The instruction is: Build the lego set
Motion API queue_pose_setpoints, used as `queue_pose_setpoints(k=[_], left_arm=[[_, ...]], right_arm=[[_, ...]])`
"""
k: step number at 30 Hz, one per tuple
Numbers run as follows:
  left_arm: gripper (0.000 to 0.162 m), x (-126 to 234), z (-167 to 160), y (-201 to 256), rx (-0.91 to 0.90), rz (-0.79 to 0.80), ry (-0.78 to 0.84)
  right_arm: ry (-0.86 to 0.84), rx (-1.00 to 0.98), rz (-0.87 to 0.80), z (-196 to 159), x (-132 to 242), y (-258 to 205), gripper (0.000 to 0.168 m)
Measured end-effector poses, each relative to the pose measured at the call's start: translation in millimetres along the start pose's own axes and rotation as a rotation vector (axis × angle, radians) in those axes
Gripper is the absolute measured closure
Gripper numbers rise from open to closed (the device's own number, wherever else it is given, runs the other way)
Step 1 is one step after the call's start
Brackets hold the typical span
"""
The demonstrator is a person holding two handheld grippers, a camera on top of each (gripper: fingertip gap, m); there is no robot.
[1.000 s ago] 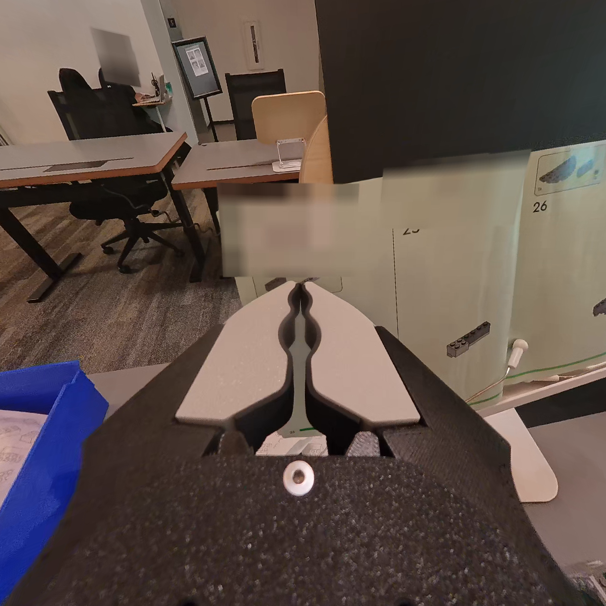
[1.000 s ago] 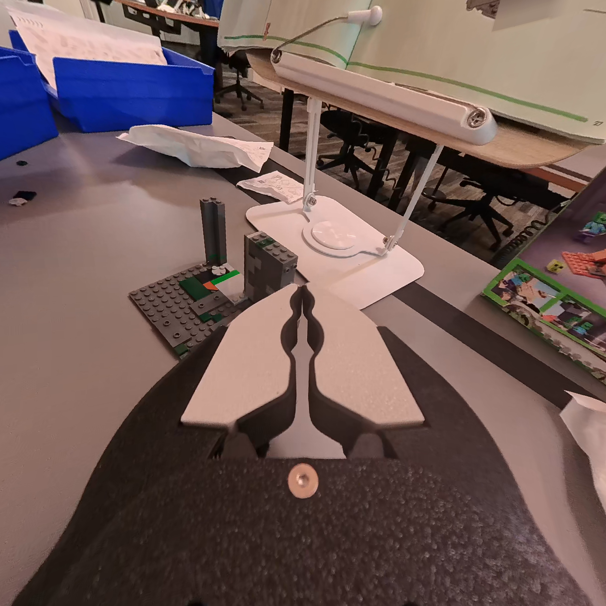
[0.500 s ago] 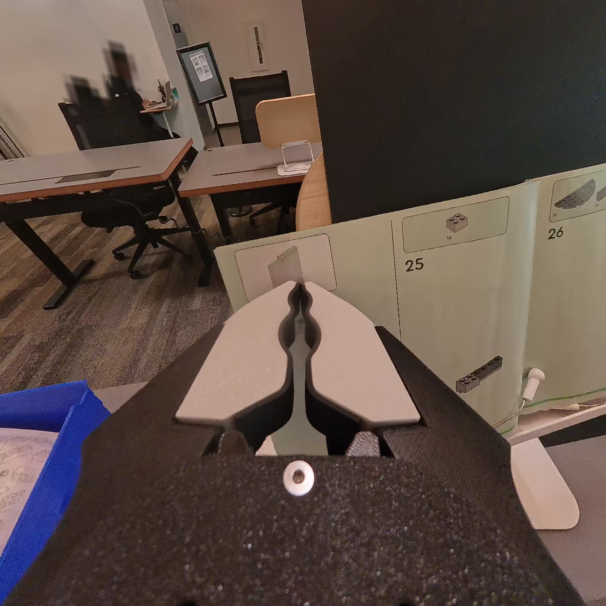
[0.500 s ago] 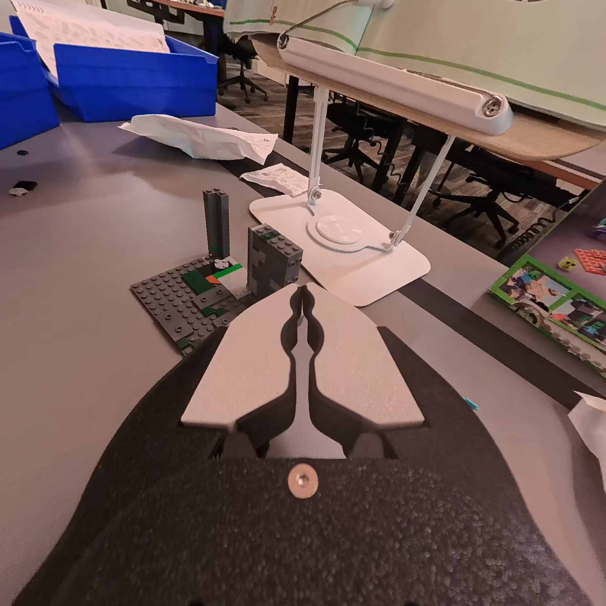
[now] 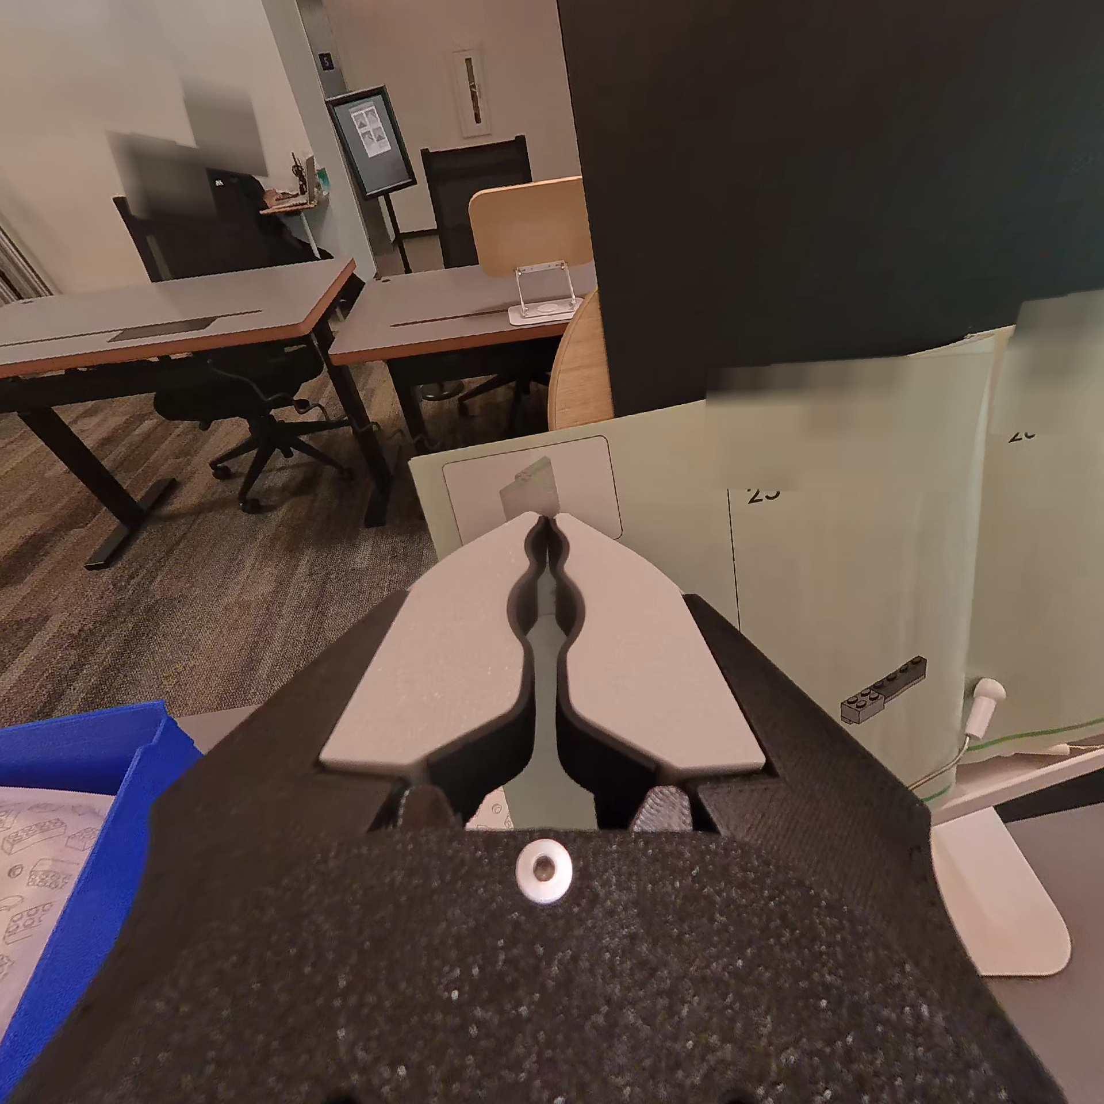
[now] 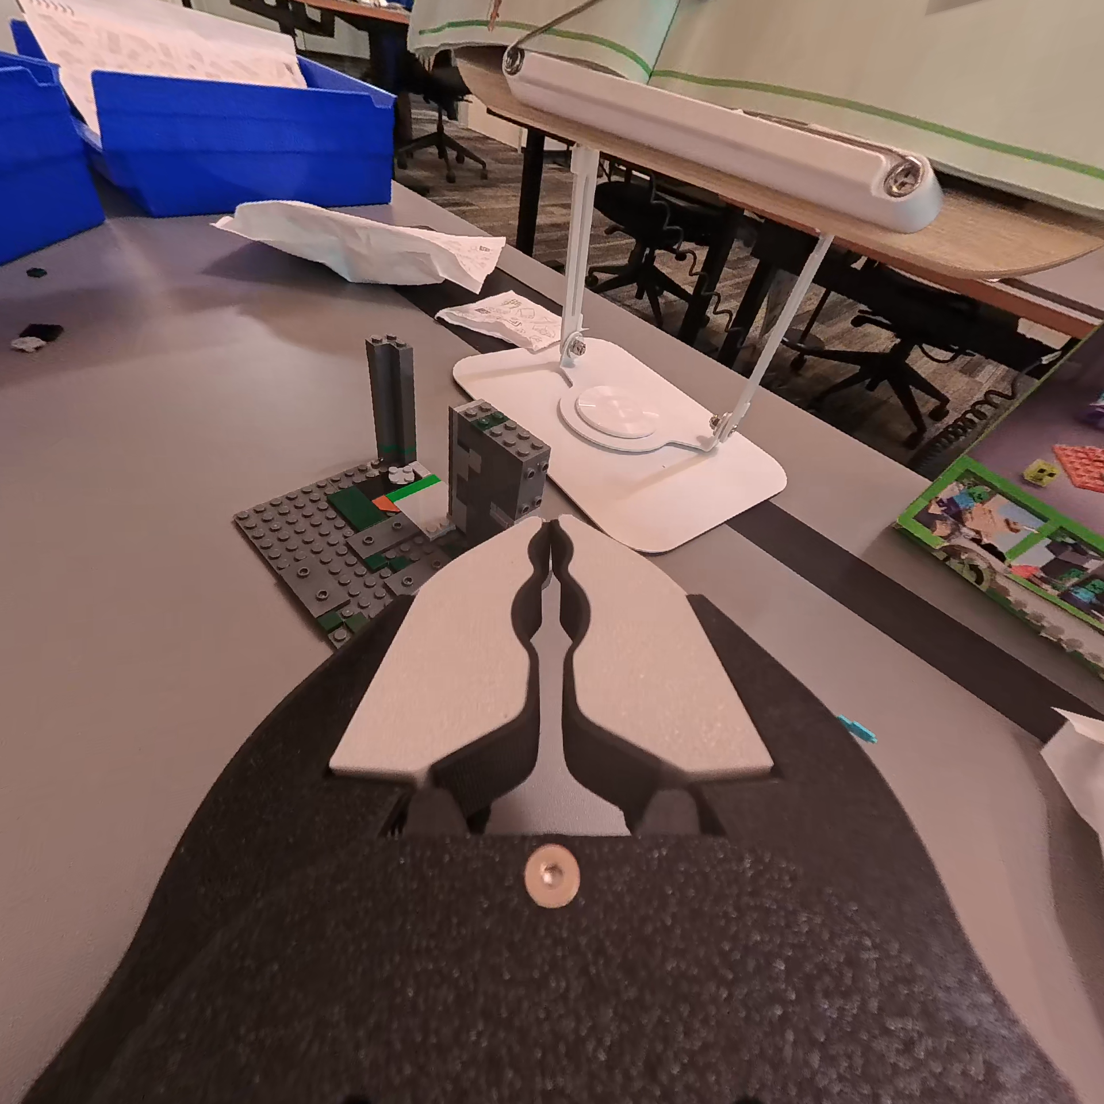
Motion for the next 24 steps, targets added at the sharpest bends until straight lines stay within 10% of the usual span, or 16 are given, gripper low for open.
queue_pose_setpoints(k=[24], left_arm=[[0.162, 16, -26, 26, -0.031, -0.068, -0.007]], right_arm=[[0.001, -0.001, 0.005, 0, 0, -2, 0.168]])
Point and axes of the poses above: each gripper's, where its closed fingertips meet, x back along the fingers, z out of its top, y = z × x across the jaws, the point moved 4 cm from there along x, back along the fingers, and after that the axes turned 14 degrees about -z, right-handed, at the moved point
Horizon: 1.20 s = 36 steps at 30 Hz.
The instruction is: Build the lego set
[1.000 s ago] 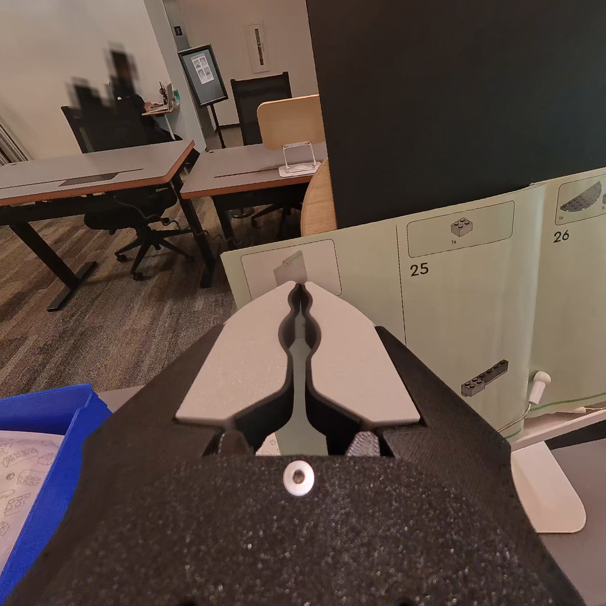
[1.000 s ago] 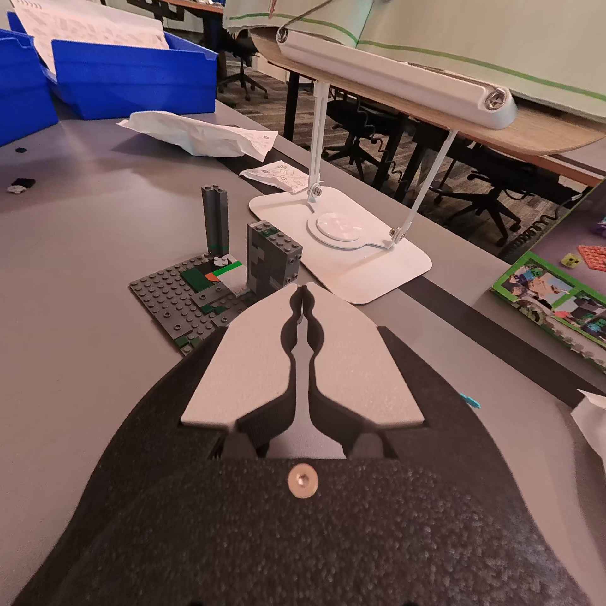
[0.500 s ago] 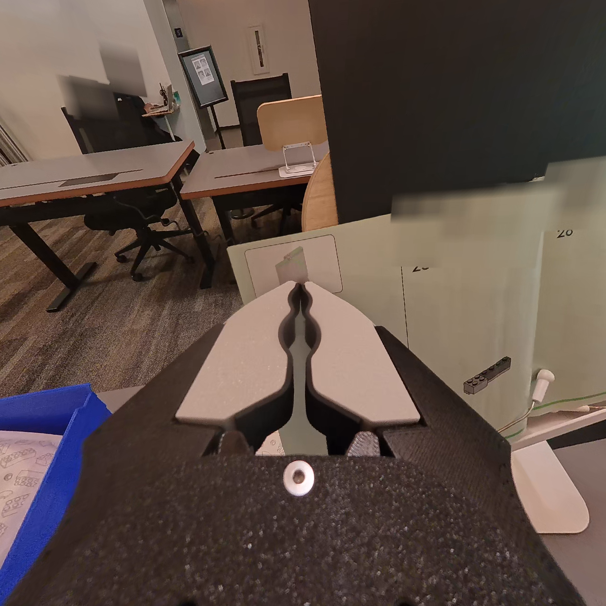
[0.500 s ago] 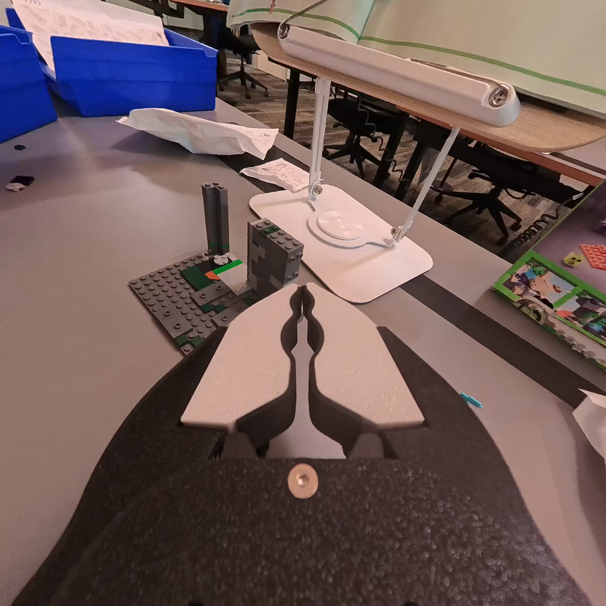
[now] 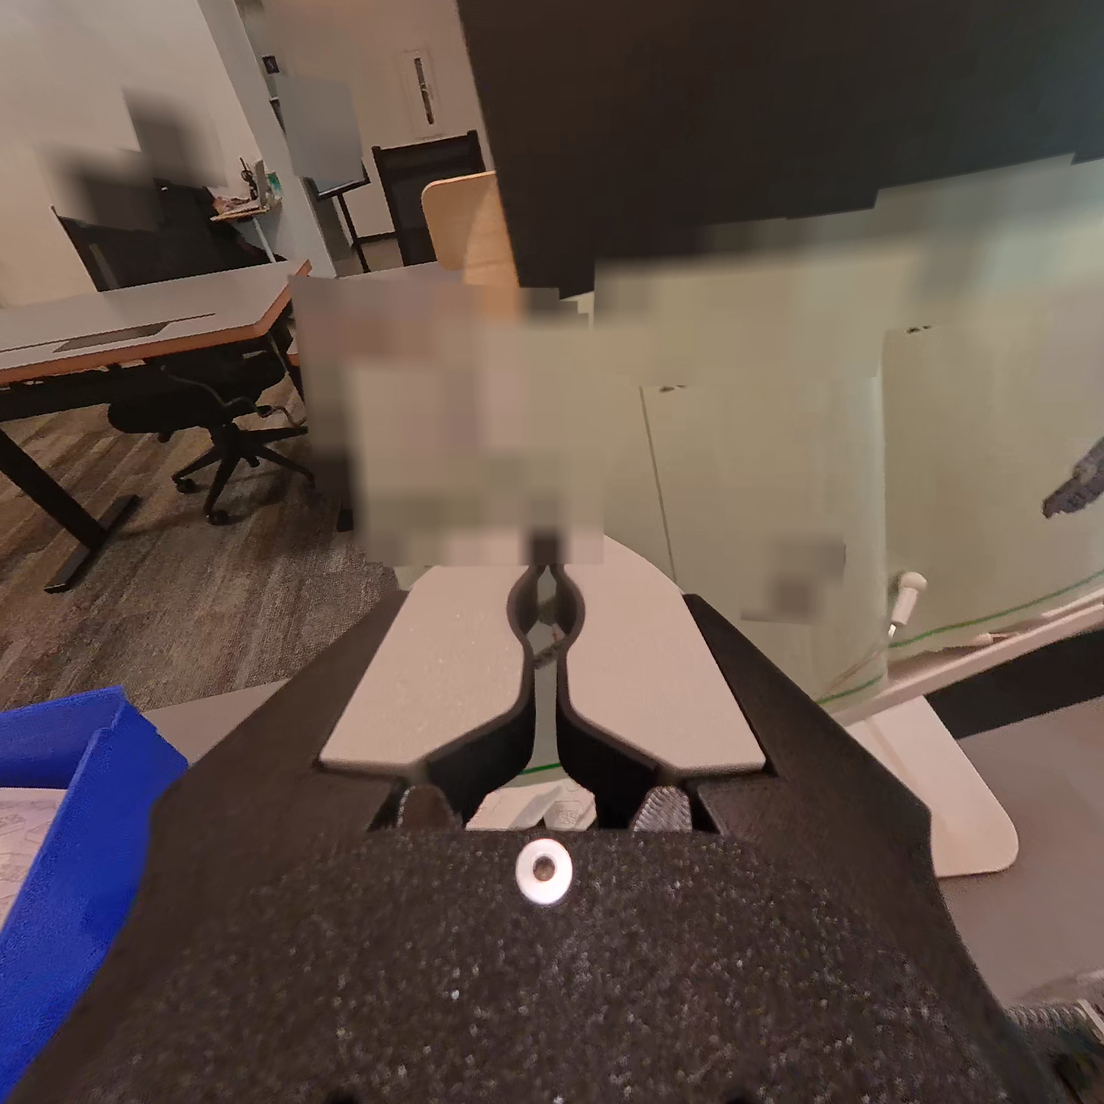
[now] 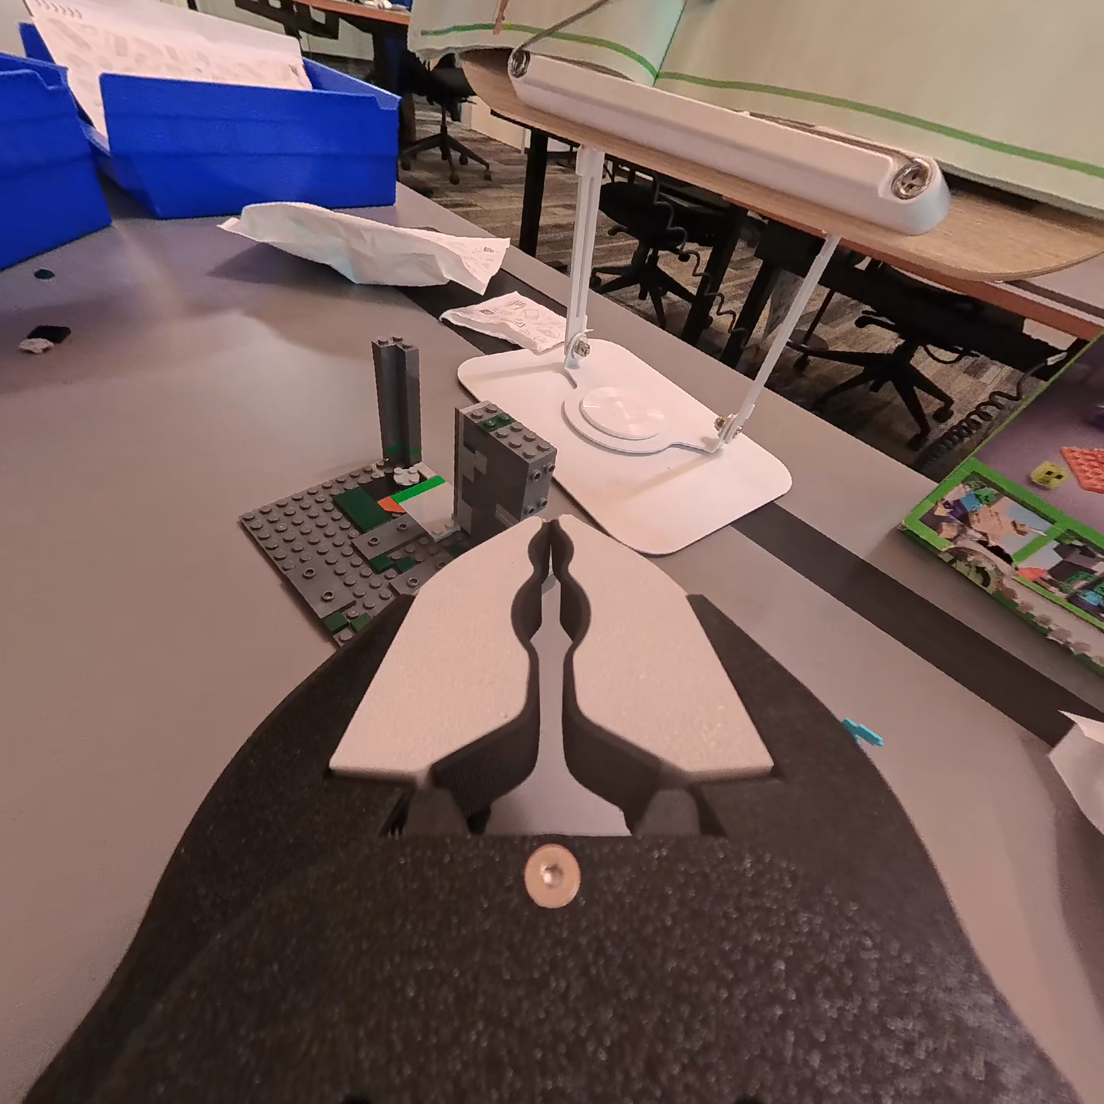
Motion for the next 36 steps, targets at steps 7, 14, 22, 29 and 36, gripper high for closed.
queue_pose_setpoints(k=[7, 14, 22, 29, 36], left_arm=[[0.162, 13, -16, 30, 0.007, -0.064, 0.038], [0.162, 24, -35, 42, 0.036, -0.092, 0.041], [0.162, 34, -69, 63, 0.074, -0.224, -0.023], [0.162, 52, -130, 130, -0.072, -0.483, -0.246], [0.162, 83, -189, 195, -0.183, -0.641, -0.447]], right_arm=[[-0.003, 0.001, 0.009, 0, 0, -3, 0.168], [-0.002, 0.001, 0.016, 1, 0, -5, 0.168], [-0.007, 0.007, 0.025, -1, -1, -9, 0.168], [-0.008, -0.008, 0.02, -2, -1, -6, 0.168], [-0.006, -0.008, 0.022, -1, -1, -8, 0.168]])
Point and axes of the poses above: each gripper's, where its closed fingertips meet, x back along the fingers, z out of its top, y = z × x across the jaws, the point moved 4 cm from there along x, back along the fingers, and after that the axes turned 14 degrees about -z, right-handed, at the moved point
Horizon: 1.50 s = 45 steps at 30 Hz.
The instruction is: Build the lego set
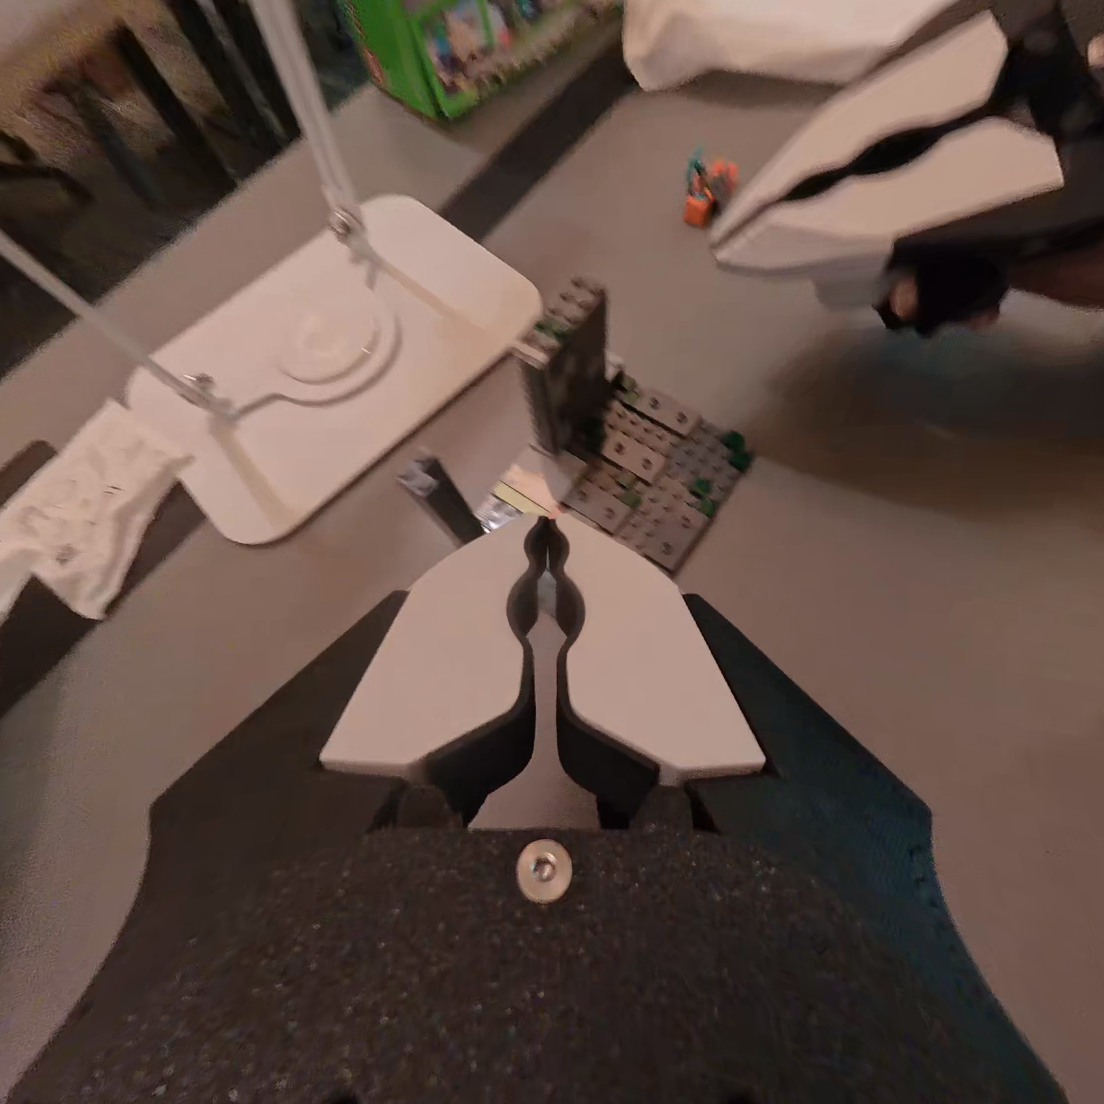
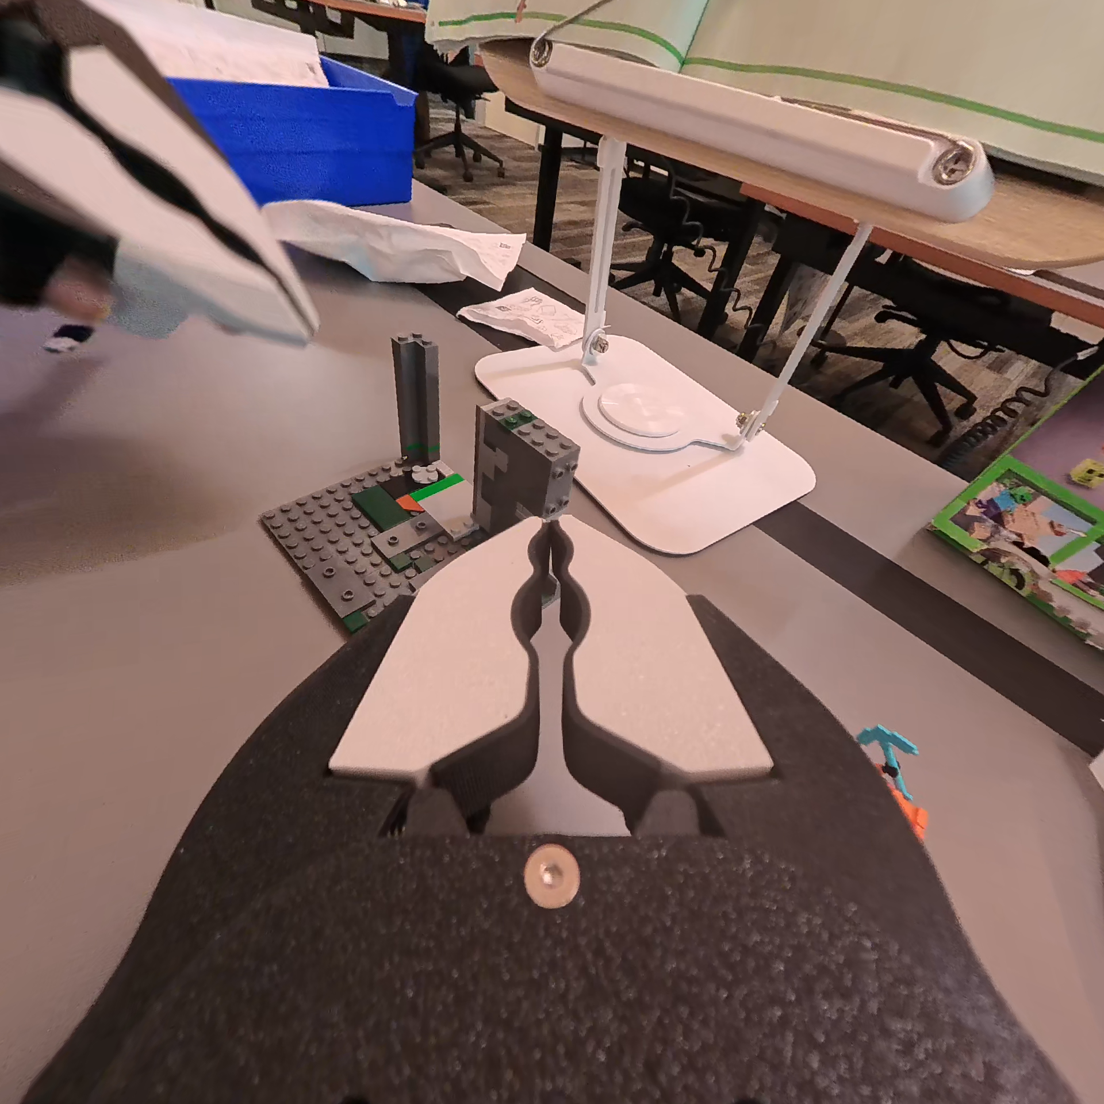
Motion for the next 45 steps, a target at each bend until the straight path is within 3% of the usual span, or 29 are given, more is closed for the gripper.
queue_pose_setpoints(k=[7, 13, 23, 30, 36, 45], left_arm=[[0.162, -31, -34, 33, -0.024, -0.06, -0.118], [0.162, -27, -25, 27, -0.02, -0.005, -0.06], [0.162, 62, 64, -52, 0.054, 0.312, 0.327], [0.162, 121, 103, -102, 0.139, 0.463, 0.539], [0.162, 153, 114, -133, 0.215, 0.501, 0.704], [0.162, 154, 98, -197, 0.308, 0.571, 0.815]], right_arm=[[0.007, 0.006, -0.001, 3, 2, -2, 0.168], [0.009, 0.005, -0.005, 4, 2, -1, 0.168], [-0.004, -0.004, 0.001, -2, 0, -1, 0.168], [0.0, -0.008, 0.011, -1, 0, -1, 0.168], [0.008, -0.038, 0.014, 1, 0, 1, 0.168], [0.019, -0.03, 0.059, 8, 1, -14, 0.168]])
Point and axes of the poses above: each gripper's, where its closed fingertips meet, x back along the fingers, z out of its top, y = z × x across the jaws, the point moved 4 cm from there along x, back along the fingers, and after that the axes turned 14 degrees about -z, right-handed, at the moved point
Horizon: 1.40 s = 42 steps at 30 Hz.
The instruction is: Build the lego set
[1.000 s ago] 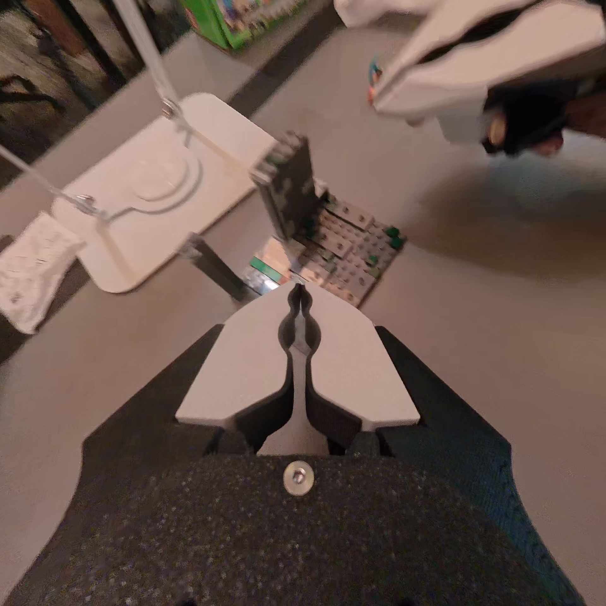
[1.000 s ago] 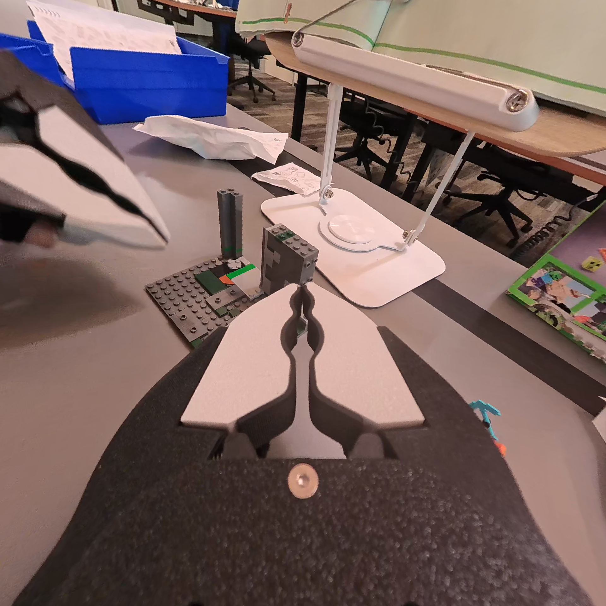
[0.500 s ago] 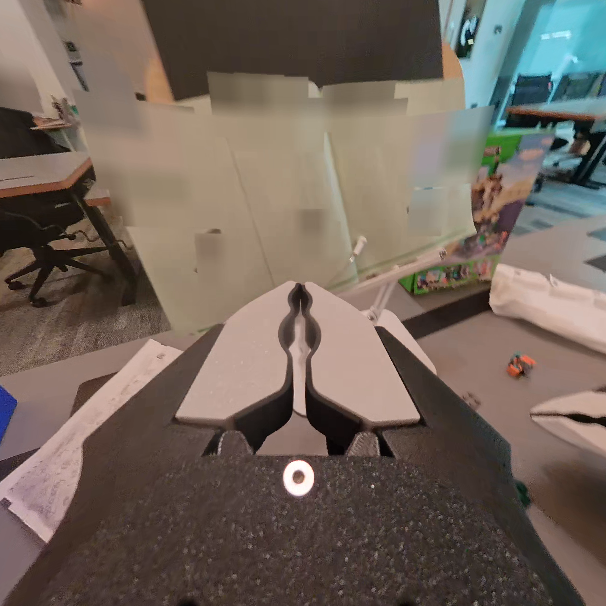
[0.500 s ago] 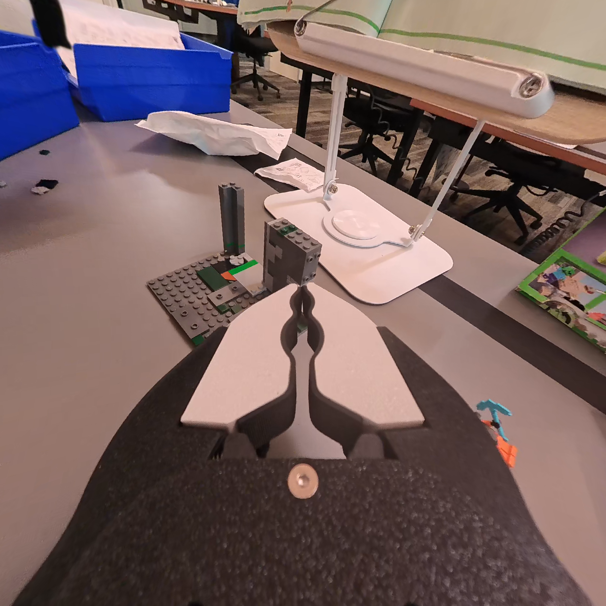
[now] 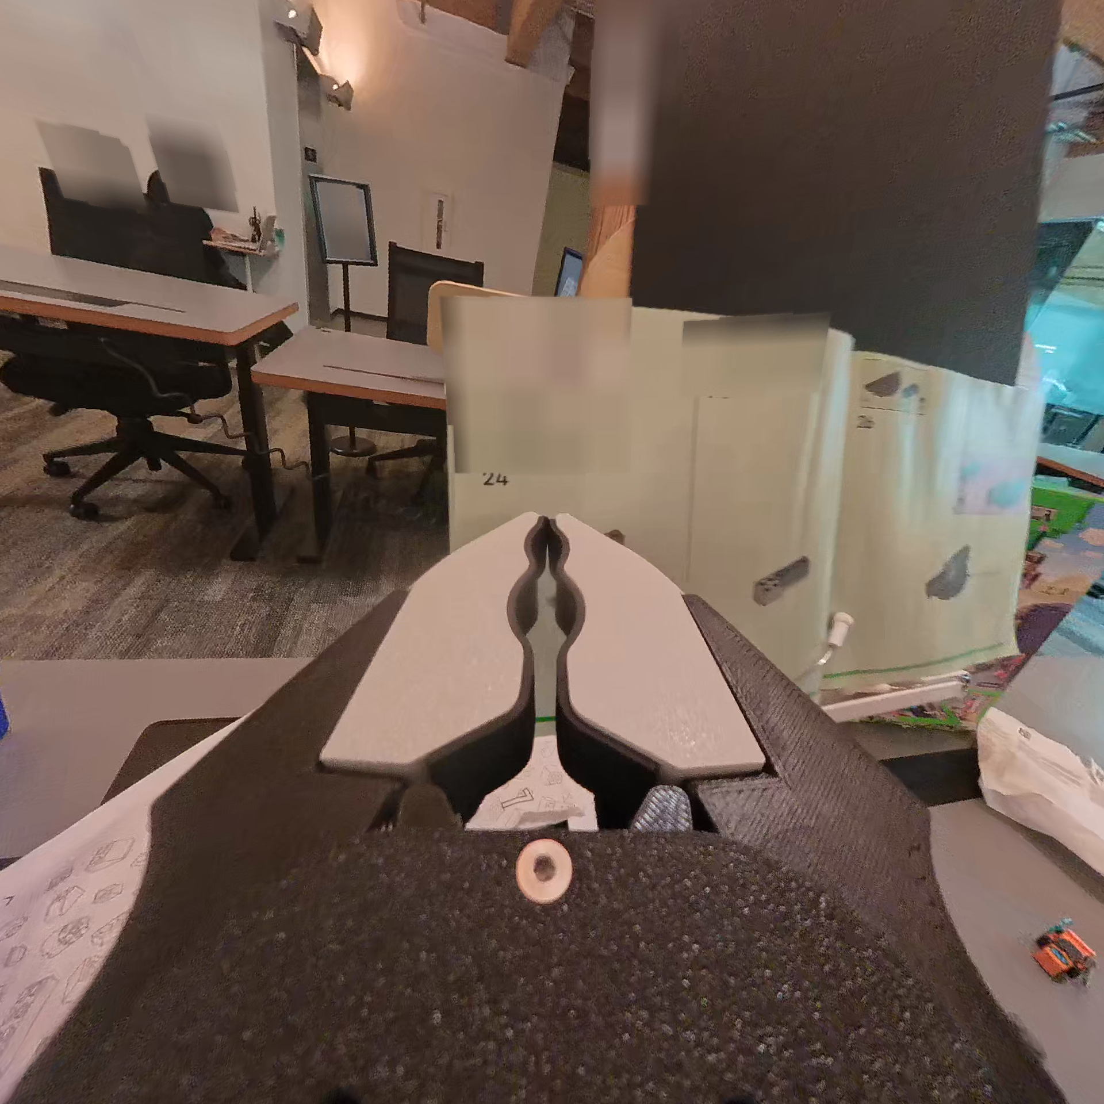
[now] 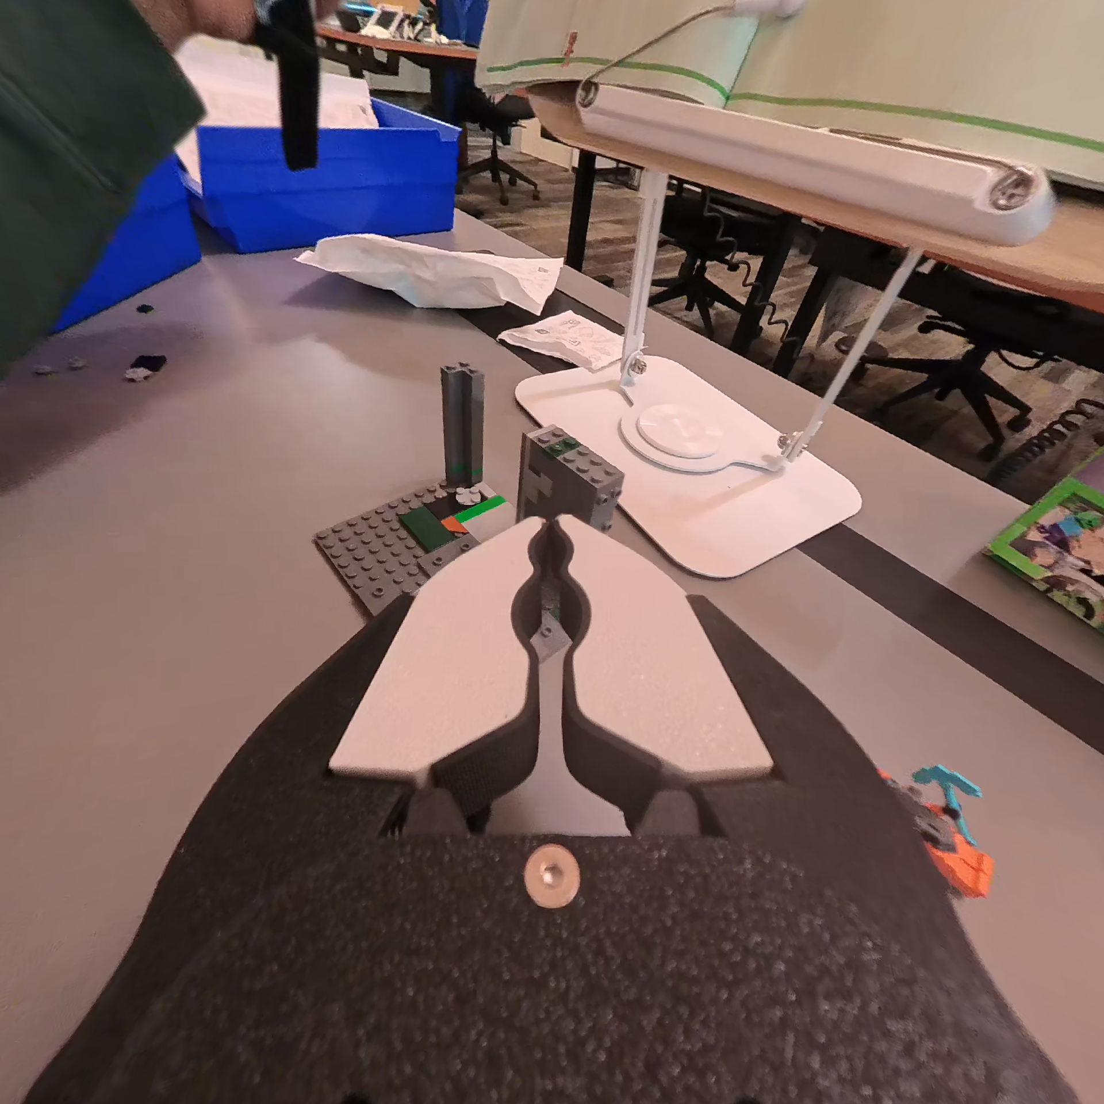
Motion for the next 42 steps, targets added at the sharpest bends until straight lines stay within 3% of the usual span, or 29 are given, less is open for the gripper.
queue_pose_setpoints(k=[20, 42], left_arm=[[0.162, -24, 15, -13, -0.164, 0.04, -0.136], [0.162, -37, 7, 21, -0.203, 0.012, -0.164]], right_arm=[[-0.003, 0.011, 0.019, 0, 0, -5, 0.168], [0.02, 0.016, 0.01, 7, 4, -1, 0.168]])
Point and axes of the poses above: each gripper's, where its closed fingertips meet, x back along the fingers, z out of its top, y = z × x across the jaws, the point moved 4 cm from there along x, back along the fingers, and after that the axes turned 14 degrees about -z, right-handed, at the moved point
